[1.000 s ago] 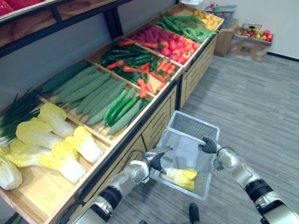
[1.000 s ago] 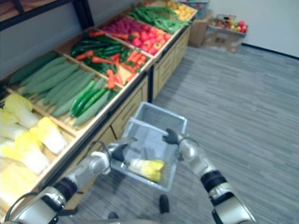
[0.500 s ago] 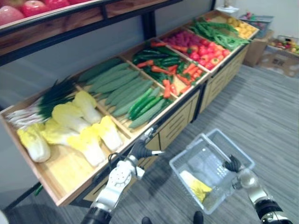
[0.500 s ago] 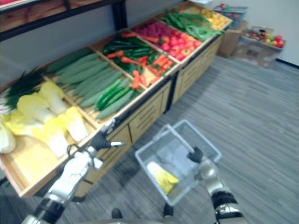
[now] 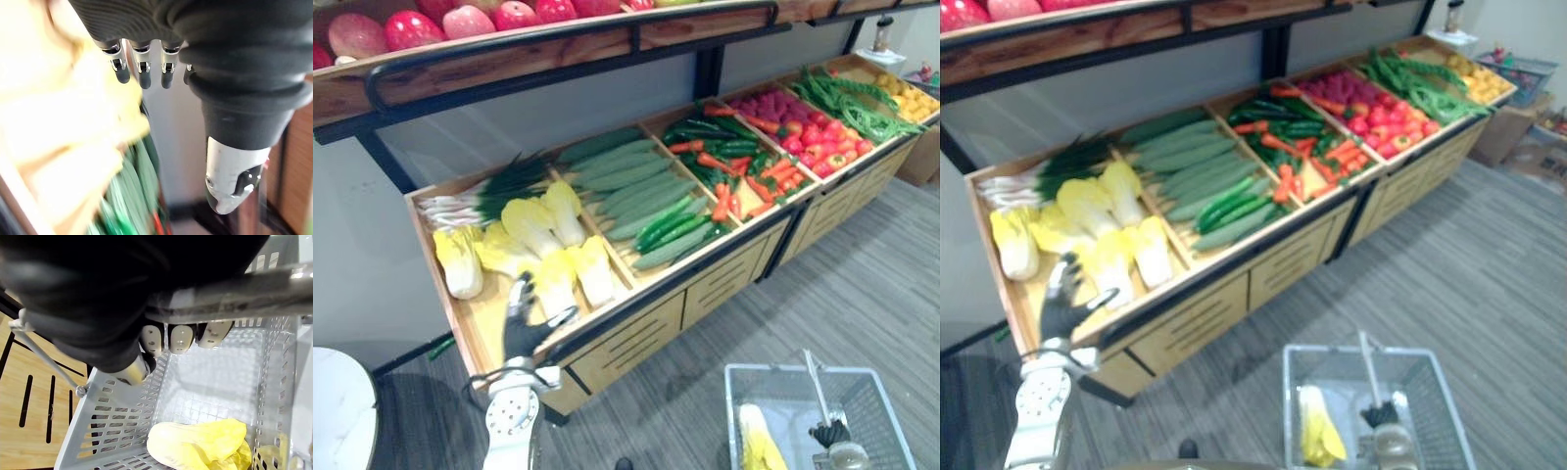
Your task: Pick vegetable in the basket
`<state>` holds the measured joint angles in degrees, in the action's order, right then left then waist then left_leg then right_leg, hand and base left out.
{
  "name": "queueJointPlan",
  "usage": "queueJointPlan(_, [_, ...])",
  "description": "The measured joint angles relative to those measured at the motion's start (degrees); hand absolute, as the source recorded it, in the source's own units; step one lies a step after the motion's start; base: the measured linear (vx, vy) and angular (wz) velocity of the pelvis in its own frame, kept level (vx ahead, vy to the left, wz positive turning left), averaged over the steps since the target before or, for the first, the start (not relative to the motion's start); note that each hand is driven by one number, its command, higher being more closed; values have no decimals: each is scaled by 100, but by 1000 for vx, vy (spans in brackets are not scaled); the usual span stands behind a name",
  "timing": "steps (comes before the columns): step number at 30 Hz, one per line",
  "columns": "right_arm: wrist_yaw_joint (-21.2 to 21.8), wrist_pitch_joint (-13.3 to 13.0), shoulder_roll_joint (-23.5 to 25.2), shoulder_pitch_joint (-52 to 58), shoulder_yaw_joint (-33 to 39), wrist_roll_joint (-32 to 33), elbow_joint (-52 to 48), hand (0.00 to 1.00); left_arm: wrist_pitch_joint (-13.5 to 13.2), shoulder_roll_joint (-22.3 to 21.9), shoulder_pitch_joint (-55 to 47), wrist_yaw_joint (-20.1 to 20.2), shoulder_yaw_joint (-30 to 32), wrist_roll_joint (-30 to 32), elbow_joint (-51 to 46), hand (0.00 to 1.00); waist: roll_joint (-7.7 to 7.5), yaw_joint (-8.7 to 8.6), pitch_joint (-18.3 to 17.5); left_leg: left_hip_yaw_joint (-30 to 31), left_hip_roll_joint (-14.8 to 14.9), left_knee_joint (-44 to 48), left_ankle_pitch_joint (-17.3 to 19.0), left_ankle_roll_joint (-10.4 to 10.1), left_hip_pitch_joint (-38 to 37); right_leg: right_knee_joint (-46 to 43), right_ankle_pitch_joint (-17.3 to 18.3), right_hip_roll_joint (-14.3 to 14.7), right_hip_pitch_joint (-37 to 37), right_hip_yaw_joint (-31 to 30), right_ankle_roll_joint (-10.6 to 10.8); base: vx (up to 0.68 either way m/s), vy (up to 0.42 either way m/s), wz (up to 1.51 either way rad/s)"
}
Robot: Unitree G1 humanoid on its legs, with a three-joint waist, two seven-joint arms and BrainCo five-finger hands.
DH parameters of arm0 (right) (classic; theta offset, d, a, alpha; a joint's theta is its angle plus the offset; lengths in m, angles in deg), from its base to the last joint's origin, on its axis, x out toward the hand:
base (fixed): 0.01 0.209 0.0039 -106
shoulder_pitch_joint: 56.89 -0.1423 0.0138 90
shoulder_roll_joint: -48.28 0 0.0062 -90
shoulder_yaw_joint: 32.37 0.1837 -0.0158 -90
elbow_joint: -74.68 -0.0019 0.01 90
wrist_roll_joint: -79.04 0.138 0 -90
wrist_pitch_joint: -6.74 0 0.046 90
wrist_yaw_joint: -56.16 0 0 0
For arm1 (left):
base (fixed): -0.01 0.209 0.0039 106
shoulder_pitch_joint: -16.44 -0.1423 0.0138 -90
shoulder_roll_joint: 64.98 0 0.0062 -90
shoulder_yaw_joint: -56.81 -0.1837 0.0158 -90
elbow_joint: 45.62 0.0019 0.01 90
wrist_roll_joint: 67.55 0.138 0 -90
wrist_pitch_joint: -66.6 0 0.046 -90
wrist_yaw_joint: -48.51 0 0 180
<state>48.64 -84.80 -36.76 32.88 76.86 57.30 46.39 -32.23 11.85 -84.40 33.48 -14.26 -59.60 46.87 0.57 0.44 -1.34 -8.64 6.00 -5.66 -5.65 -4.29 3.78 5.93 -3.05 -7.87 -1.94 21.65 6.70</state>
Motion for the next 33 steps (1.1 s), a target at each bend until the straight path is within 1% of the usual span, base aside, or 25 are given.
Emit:
queueJointPlan(2, [-143,-2,202,95,63,27,-2,100,256,-149,-1,-816,614,231,369,0,-18,53,-8,-4,-1,-5,0,0,-82,1,12,-3,-78,14,-7,0,0,0])
queueJointPlan(3, [-178,-3,244,135,62,20,-5,100,320,-148,-2,-1018,731,275,493,0,-22,66,-8,-13,1,-10,2,-1,-109,1,17,-4,-109,13,-12,0,0,0])
queueJointPlan(4, [-216,-13,336,196,59,11,-15,100,447,-147,0,-1336,983,472,775,0,-37,89,-25,-18,3,-19,13,-13,-154,1,34,-7,-155,13,-10,0,0,0])
queueJointPlan(5, [-225,-27,380,223,57,-16,-24,100,471,-148,1,-1438,1116,479,927,0,-46,101,-35,-32,8,-21,20,-18,-178,0,38,-8,-170,11,-13,-11,-7,-5])
queueJointPlan(7, [-247,-85,546,274,46,-77,-62,100,689,-134,-2,-1776,1613,607,1684,0,-72,134,-61,-111,55,-23,90,-54,-269,-1,94,-7,-240,-7,-34,-14,-15,-9])
queueJointPlan(8, [-250,-107,573,275,42,-79,-61,100,726,-134,-8,-1804,1734,588,1934,0,-72,137,-67,-172,62,-23,98,-48,-293,-3,114,-10,-251,-25,-64,-25,-12,-10])
queueJointPlan(10, [-254,-175,679,299,5,-86,-56,100,879,-131,-17,-1832,2023,556,3055,0,-81,133,-111,-209,64,-24,131,-22,-298,-2,139,-24,-236,-64,-35,-22,-1,-9])
queueJointPlan(11, [-261,-178,703,304,7,-86,-52,100,895,-128,-20,-1827,2097,556,3354,0,-84,133,-110,-217,63,-24,132,-22,-298,-2,140,-25,-232,-73,-34,-11,-1,-7])
queueJointPlan(12, [-280,-186,737,306,14,-85,-18,100,923,-131,-18,-1735,2211,555,3970,0,-92,131,-113,-247,63,-24,139,-21,-298,2,141,-27,-220,-105,-33,-6,-2,-10])
queueJointPlan(14, [-291,-247,747,306,16,-80,16,100,980,-133,-24,-1521,2348,415,4848,0,-112,129,-120,-327,61,-24,159,-27,-305,4,141,-25,-180,-195,-33,5,-4,-16])
queueJointPlan(16, [-291,-285,751,290,13,-76,117,100,1082,-136,-38,-1336,2367,417,5284,0,-142,130,-136,-353,61,-24,182,-28,-300,2,141,-23,-136,-274,-33,25,-7,-18])
queueJointPlan(18, [-290,-303,750,274,0,-73,220,100,1111,-134,-61,-1162,2358,456,5599,0,-163,123,-150,-430,60,-24,210,-38,-317,2,140,-22,-113,-347,-34,45,-9,-19])
queueJointPlan(20, [-256,-339,744,270,-51,-72,237,100,1198,-139,-68,-896,2281,461,5899,0,-169,122,-152,-511,52,-23,255,-68,-396,-3,147,-28,-116,-482,-25,61,-6,-24])
queueJointPlan(22, [-203,-371,731,277,-155,-72,246,100,1208,-143,-66,-707,2096,472,6008,0,-171,111,-153,-574,48,-22,293,-75,-433,-9,151,-31,-114,-542,-19,70,-3,-20])
queueJointPlan(24, [-174,-378,718,267,-285,-72,275,100,1188,-145,-57,-460,1665,614,6103,0,-174,108,-151,-653,29,-21,335,-93,-492,-18,149,-30,-115,-620,0,75,-1,-18])
queueJointPlan(25, [-170,-378,713,267,-317,-72,284,100,1182,-148,-44,-411,1549,669,6106,0,-175,100,-155,-657,28,-21,342,-97,-499,-22,151,-30,-118,-625,6,83,-8,-8])
queueJointPlan(26, [-151,-379,688,256,-404,-71,342,100,1131,-146,19,-255,1309,698,6111,0,-176,78,-156,-656,29,-19,341,-91,-499,-36,156,-29,-111,-624,14,70,-12,-1])
queueJointPlan(29, [-99,-378,674,244,-464,-69,348,100,1060,-135,104,-106,984,714,6126,0,-176,42,-154,-660,30,0,351,-93,-508,-94,199,-30,-91,-628,49,67,-12,0])
queueJointPlan(31, [-60,-383,646,230,-594,-69,348,100,1049,-60,144,-5,629,866,6126,0,-170,2,-150,-673,32,14,353,-95,-511,-113,204,-28,-69,-648,51,64,-14,-5])
queueJointPlan(33, [-58,-392,644,231,-616,-69,346,100,1013,-29,146,31,291,875,6125,0,-160,-18,-135,-717,31,15,356,-99,-563,-131,204,-32,-75,-695,51,50,-13,-16])
